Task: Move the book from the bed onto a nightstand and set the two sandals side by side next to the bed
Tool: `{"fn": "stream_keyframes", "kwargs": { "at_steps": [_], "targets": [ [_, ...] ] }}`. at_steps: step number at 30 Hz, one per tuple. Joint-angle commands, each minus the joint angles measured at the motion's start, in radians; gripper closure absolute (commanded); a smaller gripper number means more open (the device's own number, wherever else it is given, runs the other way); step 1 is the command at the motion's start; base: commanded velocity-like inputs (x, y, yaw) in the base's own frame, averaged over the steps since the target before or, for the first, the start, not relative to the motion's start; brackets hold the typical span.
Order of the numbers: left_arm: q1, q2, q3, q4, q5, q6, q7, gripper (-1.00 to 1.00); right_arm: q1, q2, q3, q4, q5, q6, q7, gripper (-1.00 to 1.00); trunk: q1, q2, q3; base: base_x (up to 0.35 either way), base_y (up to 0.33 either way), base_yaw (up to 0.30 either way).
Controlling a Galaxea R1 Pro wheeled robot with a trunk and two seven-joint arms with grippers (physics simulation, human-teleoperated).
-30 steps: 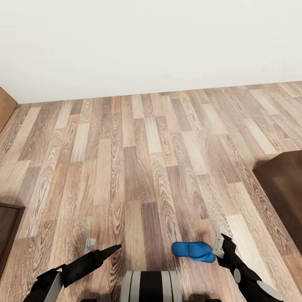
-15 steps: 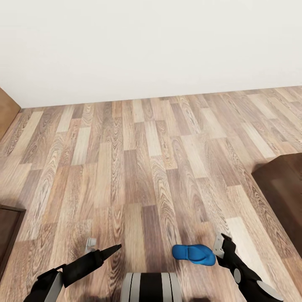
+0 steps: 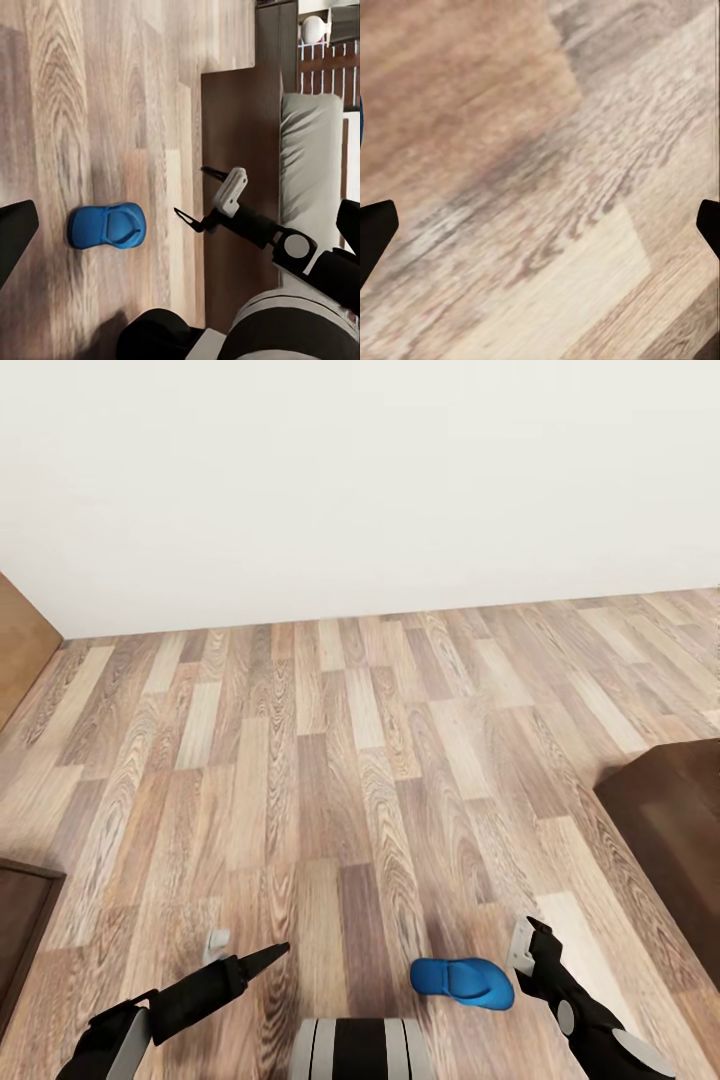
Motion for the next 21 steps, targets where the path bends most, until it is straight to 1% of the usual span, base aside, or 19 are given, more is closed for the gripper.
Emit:
{"fn": "stream_keyframes", "kwargs": {
  "at_steps": [1,2,15,21],
  "targets": [
    [0.000,0.000,0.000,0.000,0.004,0.009,-0.002,-1.00,0.000,0.000,0.001,0.000,0.009,-0.001,0.002,-1.00,-0.001,0.000,0.003,0.000,0.000,0.000],
    [0.000,0.000,0.000,0.000,0.004,0.009,-0.002,-1.00,0.000,0.000,0.001,0.000,0.009,-0.001,0.002,-1.00,-0.001,0.000,0.007,0.000,0.000,0.000],
    [0.000,0.002,0.002,0.000,0.007,0.008,-0.004,-1.00,0.000,0.000,-0.001,-0.001,0.009,0.000,0.002,-1.00,-0.001,0.000,0.007,-0.002,0.000,0.000],
    [0.000,0.002,0.002,0.000,0.007,0.008,-0.004,-1.00,0.000,0.000,-0.002,-0.001,0.009,0.000,0.001,-1.00,-0.001,0.000,0.007,-0.219,0.000,0.000]
  ]
}}
